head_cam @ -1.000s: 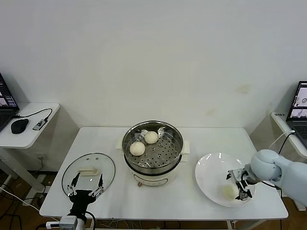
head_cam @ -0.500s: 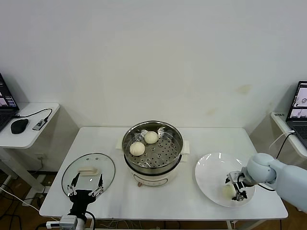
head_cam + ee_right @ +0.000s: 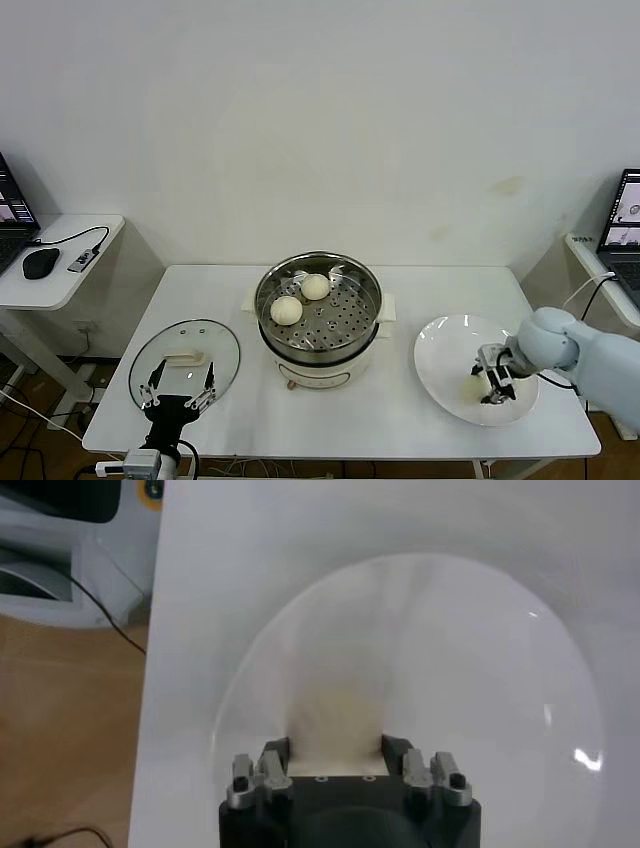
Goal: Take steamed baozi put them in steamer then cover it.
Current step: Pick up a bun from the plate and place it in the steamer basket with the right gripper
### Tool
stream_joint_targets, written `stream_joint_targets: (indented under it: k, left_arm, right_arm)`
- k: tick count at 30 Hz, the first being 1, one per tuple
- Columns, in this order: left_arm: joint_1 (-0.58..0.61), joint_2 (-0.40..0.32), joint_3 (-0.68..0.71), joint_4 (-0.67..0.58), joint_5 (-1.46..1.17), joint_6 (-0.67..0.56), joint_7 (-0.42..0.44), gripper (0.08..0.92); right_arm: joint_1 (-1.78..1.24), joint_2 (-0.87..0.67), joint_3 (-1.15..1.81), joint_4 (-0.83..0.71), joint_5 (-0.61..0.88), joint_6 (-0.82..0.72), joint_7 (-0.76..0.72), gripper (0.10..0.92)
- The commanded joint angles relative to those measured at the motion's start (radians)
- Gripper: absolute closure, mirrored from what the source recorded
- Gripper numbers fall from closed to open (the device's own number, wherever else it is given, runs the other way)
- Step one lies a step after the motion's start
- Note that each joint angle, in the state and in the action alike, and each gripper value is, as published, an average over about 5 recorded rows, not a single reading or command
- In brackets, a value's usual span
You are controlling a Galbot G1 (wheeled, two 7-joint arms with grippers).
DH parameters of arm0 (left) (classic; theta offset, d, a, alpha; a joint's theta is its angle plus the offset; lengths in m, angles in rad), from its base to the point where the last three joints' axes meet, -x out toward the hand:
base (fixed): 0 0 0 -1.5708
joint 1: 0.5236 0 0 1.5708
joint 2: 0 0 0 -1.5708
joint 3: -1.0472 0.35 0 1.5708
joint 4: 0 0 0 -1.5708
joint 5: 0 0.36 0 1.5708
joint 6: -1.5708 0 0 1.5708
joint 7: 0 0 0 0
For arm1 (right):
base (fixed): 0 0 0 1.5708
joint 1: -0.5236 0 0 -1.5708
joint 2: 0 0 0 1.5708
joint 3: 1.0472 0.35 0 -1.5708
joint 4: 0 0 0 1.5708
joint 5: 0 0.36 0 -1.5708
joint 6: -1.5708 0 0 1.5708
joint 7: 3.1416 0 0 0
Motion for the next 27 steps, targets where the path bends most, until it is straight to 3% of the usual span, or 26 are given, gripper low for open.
stream_joint_targets:
  k: [1, 10, 17, 27]
  left_arm:
    - [0.000, 0.001, 0.001, -0.002, 0.000, 0.000, 0.000, 0.177]
    - [0.001, 0.010, -0.001, -0.007, -0.002, 0.001, 0.001, 0.177]
    - [0.000, 0.012, -0.007, -0.005, -0.007, 0.000, 0.001, 0.177]
    - [-0.002, 0.002, -0.017, -0.002, -0.009, -0.002, -0.001, 0.177]
  right_arm:
    - [0.158, 0.001, -0.046, -0.004, 0.062, -0.001, -0.014, 0.448]
    - [0.442, 0.081, -0.083, -0.102, 0.181, 0.013, -0.062, 0.446]
    - [0.697, 0.286, -0.242, -0.174, 0.260, 0.043, -0.057, 0.440]
    - [0.776, 0.563, -0.358, -0.175, 0.365, 0.146, -0.019, 0.440]
